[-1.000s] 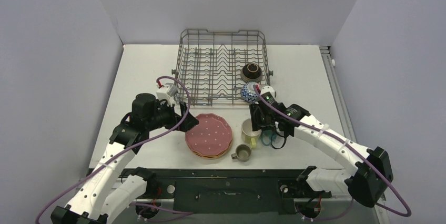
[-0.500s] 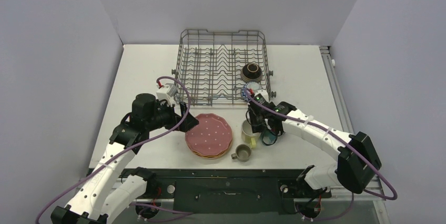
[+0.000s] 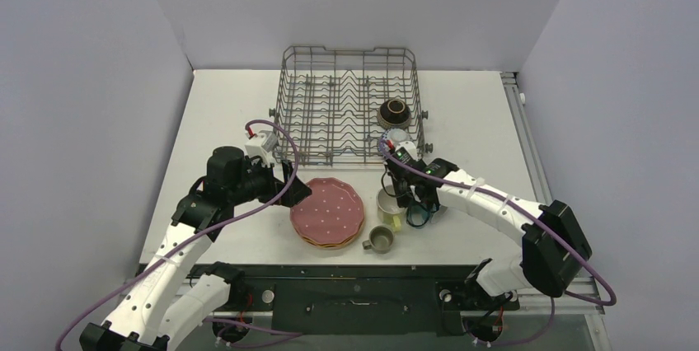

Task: Load the mixed dishes into the dish rack
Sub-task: Pick up the cup at the center of the board.

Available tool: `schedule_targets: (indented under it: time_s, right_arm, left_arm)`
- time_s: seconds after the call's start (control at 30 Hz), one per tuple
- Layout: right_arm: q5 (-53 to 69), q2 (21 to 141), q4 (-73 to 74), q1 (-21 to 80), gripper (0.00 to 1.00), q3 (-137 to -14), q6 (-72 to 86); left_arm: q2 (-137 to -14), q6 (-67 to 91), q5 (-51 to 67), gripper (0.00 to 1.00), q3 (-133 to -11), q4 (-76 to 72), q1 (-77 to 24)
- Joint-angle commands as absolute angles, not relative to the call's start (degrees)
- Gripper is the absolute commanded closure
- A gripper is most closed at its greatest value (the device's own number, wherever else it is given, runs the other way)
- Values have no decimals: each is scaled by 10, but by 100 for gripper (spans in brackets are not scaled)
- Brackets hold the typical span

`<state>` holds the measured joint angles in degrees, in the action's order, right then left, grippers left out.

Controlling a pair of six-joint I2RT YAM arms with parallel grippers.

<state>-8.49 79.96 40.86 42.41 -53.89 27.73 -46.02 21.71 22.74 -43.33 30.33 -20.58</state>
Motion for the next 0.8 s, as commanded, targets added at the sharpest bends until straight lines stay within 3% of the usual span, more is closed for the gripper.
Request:
schedule_targets:
  time_s: [0.0,0.4,0.77]
  right_arm:
    - [-135,781,408,425,100,-571,273]
    - [-164,692,416,419,100,-614,281]
    - [-41,612,331,406,100,-638,325]
  left_arm:
    - [-454,213,231,4,-435,296,-207]
    - [-457,226,264,4,-440,271,-207]
    - [-441,308,351,4,-431,192,-204]
